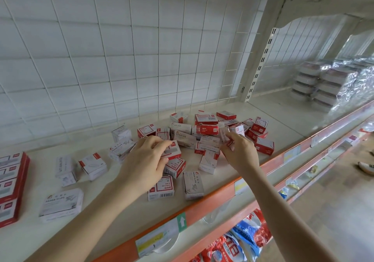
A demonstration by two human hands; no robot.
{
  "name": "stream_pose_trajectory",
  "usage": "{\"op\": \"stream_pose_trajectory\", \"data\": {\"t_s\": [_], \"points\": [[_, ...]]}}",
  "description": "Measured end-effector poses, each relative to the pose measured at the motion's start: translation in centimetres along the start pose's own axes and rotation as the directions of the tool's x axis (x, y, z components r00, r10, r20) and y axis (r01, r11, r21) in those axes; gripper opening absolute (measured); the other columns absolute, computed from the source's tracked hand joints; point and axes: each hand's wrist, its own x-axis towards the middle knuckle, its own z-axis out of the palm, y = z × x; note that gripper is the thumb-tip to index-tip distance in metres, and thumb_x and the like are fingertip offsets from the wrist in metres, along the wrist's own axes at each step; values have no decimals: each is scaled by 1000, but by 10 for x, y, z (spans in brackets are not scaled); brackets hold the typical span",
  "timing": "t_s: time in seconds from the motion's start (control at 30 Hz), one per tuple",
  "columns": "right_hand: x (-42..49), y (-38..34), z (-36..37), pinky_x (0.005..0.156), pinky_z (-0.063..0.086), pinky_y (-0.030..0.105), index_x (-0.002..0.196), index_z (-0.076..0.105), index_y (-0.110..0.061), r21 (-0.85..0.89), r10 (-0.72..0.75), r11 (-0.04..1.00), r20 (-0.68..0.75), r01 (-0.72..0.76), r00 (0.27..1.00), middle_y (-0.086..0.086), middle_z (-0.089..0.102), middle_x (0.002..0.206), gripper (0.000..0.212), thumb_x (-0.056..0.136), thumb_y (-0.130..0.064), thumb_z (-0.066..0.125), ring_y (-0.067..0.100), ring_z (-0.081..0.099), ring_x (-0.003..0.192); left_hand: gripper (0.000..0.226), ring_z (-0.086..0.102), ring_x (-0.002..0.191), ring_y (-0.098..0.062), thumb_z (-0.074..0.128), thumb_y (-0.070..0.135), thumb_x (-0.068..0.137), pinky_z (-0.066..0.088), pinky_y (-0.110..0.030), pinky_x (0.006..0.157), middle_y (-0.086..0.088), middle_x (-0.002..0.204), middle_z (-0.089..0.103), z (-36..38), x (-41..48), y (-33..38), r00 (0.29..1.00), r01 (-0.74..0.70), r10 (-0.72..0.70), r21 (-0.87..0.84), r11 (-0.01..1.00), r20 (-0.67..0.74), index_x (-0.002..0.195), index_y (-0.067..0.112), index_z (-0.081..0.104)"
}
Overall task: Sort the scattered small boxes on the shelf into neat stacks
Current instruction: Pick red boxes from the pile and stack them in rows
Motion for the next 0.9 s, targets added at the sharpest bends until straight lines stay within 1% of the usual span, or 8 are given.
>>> {"op": "stream_pose_trajectory", "data": {"t_s": [0.13, 0.2, 0.37, 0.43, 0.57, 0.67, 0.77, 0.9], "points": [[-2, 3, -1, 85, 45, 39, 128, 51, -12, 9, 28, 1000, 31, -29, 999, 8, 57, 124, 45, 85, -23, 61, 27, 50, 112, 42, 59, 97, -33, 74, 9, 75, 53, -37, 69, -11, 103, 64, 2, 5, 3, 1000, 10, -9, -37, 999, 25, 115, 5, 64], [-3, 3, -2, 91, 41, 40, 129, 50, -13, 9, 38, 999, 17, -38, 999, 8, 51, 131, 45, 86, -24, 59, 28, 44, 119, 42, 62, 89, -34, 78, 7, 70, 54, -37, 66, -12, 97, 65, 5, 6, 3, 1000, -17, 17, -12, 1000, 26, 110, 5, 66], [5, -4, -6, 93, 37, 38, 124, 55, -13, -8, -42, 999, -18, 42, 999, 8, 53, 127, 37, 88, -22, 57, 27, 41, 118, 42, 57, 101, -32, 69, 11, 80, 51, -39, 77, -11, 108, 62, 11, 11, 9, 999, -3, 5, -44, 999, 39, 121, 8, 60], [11, -10, -7, 95, 35, 36, 125, 53, -13, -24, -86, 996, 0, 86, 996, 7, 50, 129, 38, 88, -21, 57, 25, 39, 121, 42, 58, 99, -33, 70, 10, 79, 50, -38, 76, -12, 106, 62, 13, 13, 9, 1000, -7, 8, -45, 999, 29, 120, 7, 61], [26, -24, -2, 101, 32, 36, 137, 38, -18, -90, -186, 976, 148, 201, 971, 6, 39, 137, 58, 85, -33, 59, 25, 30, 128, 42, 59, 97, -35, 72, 6, 75, 51, -40, 74, -13, 105, 63, 15, 16, 9, 1000, 16, -16, -26, 1000, 21, 116, 5, 63], [36, -31, 5, 103, 30, 49, 141, 24, -25, -210, -164, 948, 321, 239, 933, 7, 30, 142, 76, 79, -45, 63, 31, 26, 130, 42, 59, 97, -34, 71, 5, 75, 52, -41, 73, -12, 105, 63, 12, 16, 10, 1000, 25, -24, -30, 999, 14, 116, 5, 63], [45, -36, 10, 103, 29, 57, 140, 21, -28, -256, -122, 936, 405, 240, 906, 7, 31, 141, 80, 76, -49, 64, 33, 28, 129, 42, 59, 99, -33, 70, 7, 77, 52, -39, 71, -10, 107, 63, 11, 15, 7, 999, 43, -43, -11, 999, -6, 118, 8, 62], [52, -40, 13, 101, 28, 63, 141, 18, -28, -274, -110, 921, 496, 276, 861, 8, 30, 142, 94, 68, -48, 73, 33, 30, 129, 44, 50, 112, -28, 61, 12, 85, 49, -36, 79, -6, 120, 56, 6, 10, 3, 994, 106, -105, -24, 994, 19, 128, 13, 54]]}}
